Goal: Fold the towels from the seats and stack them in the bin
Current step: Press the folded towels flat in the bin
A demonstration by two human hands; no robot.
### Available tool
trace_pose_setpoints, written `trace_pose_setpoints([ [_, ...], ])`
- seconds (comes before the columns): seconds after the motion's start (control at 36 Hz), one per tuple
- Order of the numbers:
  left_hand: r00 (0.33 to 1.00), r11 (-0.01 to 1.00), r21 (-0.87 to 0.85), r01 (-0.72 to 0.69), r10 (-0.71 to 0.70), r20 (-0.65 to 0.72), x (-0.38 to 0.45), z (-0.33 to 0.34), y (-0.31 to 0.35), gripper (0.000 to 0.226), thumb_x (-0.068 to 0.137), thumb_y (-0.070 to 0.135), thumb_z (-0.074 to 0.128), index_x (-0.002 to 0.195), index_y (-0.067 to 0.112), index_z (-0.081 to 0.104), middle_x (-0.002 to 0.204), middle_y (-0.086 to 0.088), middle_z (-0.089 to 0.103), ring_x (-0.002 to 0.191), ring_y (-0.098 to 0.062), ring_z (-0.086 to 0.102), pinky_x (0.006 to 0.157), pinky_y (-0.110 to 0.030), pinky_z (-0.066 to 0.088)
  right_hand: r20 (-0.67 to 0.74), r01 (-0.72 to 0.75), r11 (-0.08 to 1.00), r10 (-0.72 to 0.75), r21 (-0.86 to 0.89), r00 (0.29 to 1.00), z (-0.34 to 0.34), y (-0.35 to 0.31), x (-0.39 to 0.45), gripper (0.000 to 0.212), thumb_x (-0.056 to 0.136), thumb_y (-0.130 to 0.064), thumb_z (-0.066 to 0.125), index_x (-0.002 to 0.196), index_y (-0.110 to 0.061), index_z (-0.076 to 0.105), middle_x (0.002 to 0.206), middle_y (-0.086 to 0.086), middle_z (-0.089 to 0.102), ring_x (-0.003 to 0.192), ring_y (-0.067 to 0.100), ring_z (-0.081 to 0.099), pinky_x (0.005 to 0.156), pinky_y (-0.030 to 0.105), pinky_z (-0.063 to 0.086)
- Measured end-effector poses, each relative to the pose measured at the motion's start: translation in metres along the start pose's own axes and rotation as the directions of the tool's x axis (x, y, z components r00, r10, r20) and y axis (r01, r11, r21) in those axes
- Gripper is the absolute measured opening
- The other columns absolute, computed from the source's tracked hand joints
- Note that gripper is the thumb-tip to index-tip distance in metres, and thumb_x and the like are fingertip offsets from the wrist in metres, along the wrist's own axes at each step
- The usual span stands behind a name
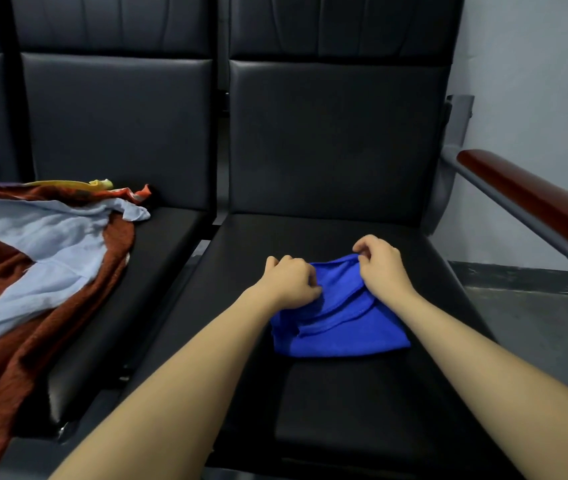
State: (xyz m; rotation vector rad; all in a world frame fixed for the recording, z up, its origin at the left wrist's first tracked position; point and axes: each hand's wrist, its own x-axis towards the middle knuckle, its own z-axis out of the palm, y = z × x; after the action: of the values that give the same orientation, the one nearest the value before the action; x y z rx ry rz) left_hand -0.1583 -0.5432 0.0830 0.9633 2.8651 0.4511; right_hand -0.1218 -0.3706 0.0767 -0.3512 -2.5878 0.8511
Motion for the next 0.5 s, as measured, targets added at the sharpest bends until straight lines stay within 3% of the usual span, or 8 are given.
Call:
trace_pose_setpoints([
  [0.11,0.994,0.999,-0.013,0.043,-0.044,-0.101,0.002,0.001,0.003,0.014,0.093,0.030,0.051,0.094,0.017,0.045,0.098,-0.003,0.064,0.096,-0.026,0.058,0.085,-0.034,0.031,-0.025,0.098,0.980,-0.095,0.172,0.995,-0.005,-0.008,0.004,0.020,0.094,-0.001,0.047,0.105,-0.011,0.059,0.104,0.001,0.057,0.090,0.009,0.053,0.081,0.020,0.038],
  [0.22,0.985,0.993,-0.091,0.077,-0.090,-0.147,0.006,0.002,0.005,0.047,0.087,0.025,0.061,0.127,0.017,0.037,0.119,-0.007,0.049,0.098,-0.030,0.057,0.076,-0.038,0.048,0.076,0.093,0.952,-0.120,0.293,0.990,-0.013,-0.009,0.004,0.031,0.089,0.007,0.046,0.102,-0.019,0.059,0.093,-0.006,0.056,0.075,0.000,0.050,0.072,0.016,0.039],
  [0.31,0.988,0.994,-0.077,0.075,-0.084,-0.130,0.009,0.003,0.006,0.058,0.091,0.027,0.054,0.143,0.024,0.029,0.133,-0.005,0.039,0.106,-0.030,0.056,0.084,-0.038,0.046,0.139,0.067,0.959,-0.108,0.276,0.984,-0.015,-0.007,0.002,0.042,0.081,0.013,0.043,0.103,-0.018,0.060,0.093,0.000,0.057,0.072,0.005,0.051,0.067,0.016,0.039],
  [0.39,0.994,0.998,0.008,0.063,-0.062,-0.089,0.011,0.006,0.004,0.036,0.098,0.027,0.042,0.132,0.022,0.050,0.131,-0.005,0.046,0.113,-0.029,0.051,0.093,-0.037,0.034,0.148,0.055,0.976,-0.088,0.212,0.985,-0.018,-0.007,0.000,0.032,0.086,0.008,0.044,0.093,-0.018,0.062,0.095,-0.001,0.059,0.080,0.006,0.055,0.064,0.013,0.039],
  [0.44,0.993,0.996,0.028,0.080,-0.077,-0.091,0.009,0.008,0.003,0.033,0.099,0.026,0.038,0.124,0.021,0.058,0.127,-0.006,0.051,0.113,-0.030,0.047,0.093,-0.037,0.030,0.105,0.056,0.987,-0.072,0.150,0.992,-0.019,-0.006,0.000,0.027,0.089,0.001,0.046,0.081,-0.019,0.062,0.097,-0.002,0.057,0.089,0.011,0.055,0.077,0.020,0.042],
  [0.5,0.987,0.993,0.013,0.115,-0.113,-0.118,0.009,0.009,0.002,0.032,0.097,0.025,0.039,0.120,0.018,0.059,0.126,-0.006,0.052,0.114,-0.030,0.042,0.094,-0.037,0.028,0.063,0.053,0.998,-0.056,0.036,0.996,-0.019,-0.004,0.002,0.027,0.090,-0.005,0.048,0.076,-0.021,0.063,0.100,-0.003,0.051,0.097,0.014,0.049,0.090,0.030,0.035],
])
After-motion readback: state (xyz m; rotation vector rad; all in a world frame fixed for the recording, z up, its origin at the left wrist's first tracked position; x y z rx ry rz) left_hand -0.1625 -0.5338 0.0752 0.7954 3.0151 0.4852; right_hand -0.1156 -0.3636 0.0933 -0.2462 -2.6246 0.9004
